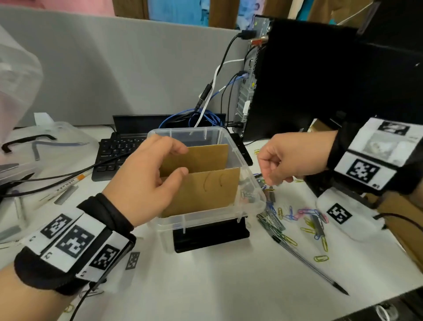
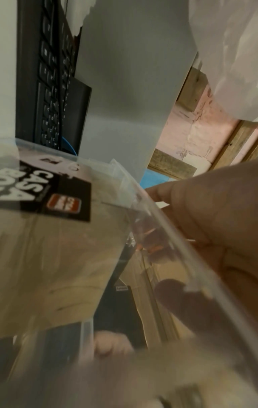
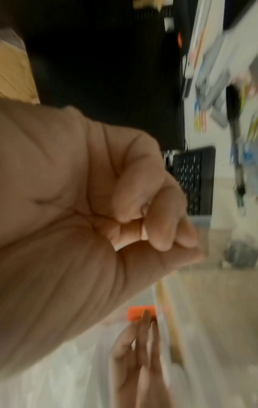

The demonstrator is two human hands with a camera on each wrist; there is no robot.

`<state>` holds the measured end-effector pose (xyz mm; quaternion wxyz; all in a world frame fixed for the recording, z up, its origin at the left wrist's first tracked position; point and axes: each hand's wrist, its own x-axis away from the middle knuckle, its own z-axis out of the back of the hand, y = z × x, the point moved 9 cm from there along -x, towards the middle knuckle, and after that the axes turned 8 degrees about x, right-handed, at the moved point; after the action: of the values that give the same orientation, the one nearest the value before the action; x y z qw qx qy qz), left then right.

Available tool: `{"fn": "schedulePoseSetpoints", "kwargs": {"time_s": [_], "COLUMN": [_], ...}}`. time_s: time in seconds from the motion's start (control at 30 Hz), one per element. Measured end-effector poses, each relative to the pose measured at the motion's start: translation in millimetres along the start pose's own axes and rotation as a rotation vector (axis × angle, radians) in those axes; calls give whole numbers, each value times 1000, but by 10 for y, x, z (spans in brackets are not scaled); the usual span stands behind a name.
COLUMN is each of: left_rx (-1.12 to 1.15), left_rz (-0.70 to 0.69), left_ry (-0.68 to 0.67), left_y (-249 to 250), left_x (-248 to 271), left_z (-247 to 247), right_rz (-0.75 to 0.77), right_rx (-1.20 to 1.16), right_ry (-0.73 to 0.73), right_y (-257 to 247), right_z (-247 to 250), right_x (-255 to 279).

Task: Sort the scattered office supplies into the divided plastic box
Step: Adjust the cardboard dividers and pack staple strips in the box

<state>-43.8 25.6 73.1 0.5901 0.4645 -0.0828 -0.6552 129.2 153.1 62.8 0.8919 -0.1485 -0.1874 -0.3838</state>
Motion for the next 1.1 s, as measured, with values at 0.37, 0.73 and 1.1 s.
{"fn": "schedulePoseSetpoints", "kwargs": {"time_s": [0.37,0.73,1.1], "left_rx": [-120,-138,-152], "left_rz": [87,153,158], "left_ry": [-70,-73,-80], "left_y": [-74,-65,-40], "left_x": [54,70,73], "left_z": [-178,-169,-178], "right_rz": [-308,-402,-381], "right_rx": [34,39,-72], "right_ry": [205,236,311], "right_y": [745,851,886], "right_z": [-718,-812,-684], "right_x": [-518,-720,-605]}}
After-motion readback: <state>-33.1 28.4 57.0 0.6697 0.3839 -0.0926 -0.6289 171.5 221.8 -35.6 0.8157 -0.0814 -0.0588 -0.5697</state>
